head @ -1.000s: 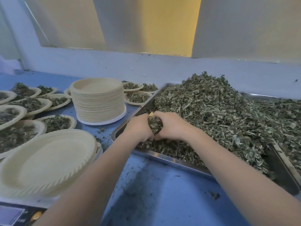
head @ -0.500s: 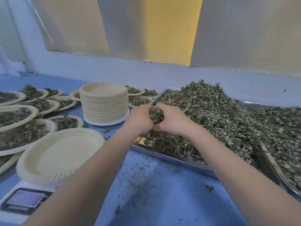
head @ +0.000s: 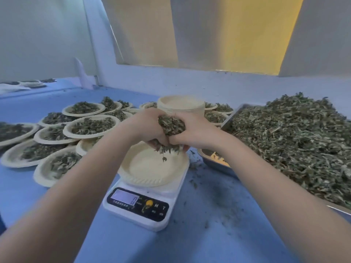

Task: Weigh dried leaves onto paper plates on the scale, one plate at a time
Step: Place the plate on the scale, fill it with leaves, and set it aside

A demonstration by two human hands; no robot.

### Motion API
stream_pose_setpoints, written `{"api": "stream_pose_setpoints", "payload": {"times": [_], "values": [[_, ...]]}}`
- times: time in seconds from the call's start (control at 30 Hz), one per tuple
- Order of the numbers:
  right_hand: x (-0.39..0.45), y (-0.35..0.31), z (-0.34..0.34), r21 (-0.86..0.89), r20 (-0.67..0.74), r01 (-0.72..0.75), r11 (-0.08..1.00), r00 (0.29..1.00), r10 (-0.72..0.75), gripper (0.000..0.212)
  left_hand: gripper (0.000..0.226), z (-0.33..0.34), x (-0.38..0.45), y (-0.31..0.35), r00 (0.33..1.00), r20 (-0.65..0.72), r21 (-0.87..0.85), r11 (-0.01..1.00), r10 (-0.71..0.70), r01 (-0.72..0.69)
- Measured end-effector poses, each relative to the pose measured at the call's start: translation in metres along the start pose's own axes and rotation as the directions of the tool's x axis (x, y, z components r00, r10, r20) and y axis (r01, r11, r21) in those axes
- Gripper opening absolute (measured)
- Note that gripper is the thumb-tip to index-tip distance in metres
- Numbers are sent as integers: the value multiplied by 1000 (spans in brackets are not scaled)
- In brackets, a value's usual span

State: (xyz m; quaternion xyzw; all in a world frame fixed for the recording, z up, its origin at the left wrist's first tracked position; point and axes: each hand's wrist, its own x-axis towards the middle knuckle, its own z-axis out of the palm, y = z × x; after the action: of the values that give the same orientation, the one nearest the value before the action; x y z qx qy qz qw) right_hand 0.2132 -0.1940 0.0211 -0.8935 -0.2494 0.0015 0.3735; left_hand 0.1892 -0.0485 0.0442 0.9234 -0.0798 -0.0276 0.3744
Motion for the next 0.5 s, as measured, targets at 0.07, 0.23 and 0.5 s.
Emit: {"api": "stream_pose_setpoints", "payload": {"times": [0.07,0.23,0.5], "values": [[2,1,5,-44,57,-29,999,998,31,53,63,-5,-3,-12,998,31,9,998,-56,55],[3,1,3,-84,130,-52,995,990,62,51,76,-18,-9,-38,993,-32,82,990,-113,115],[10,0,19,-88,-35,-32,996,999,29,19,23,-16,-12,-54,982,-184,54,997,-40,51]]}}
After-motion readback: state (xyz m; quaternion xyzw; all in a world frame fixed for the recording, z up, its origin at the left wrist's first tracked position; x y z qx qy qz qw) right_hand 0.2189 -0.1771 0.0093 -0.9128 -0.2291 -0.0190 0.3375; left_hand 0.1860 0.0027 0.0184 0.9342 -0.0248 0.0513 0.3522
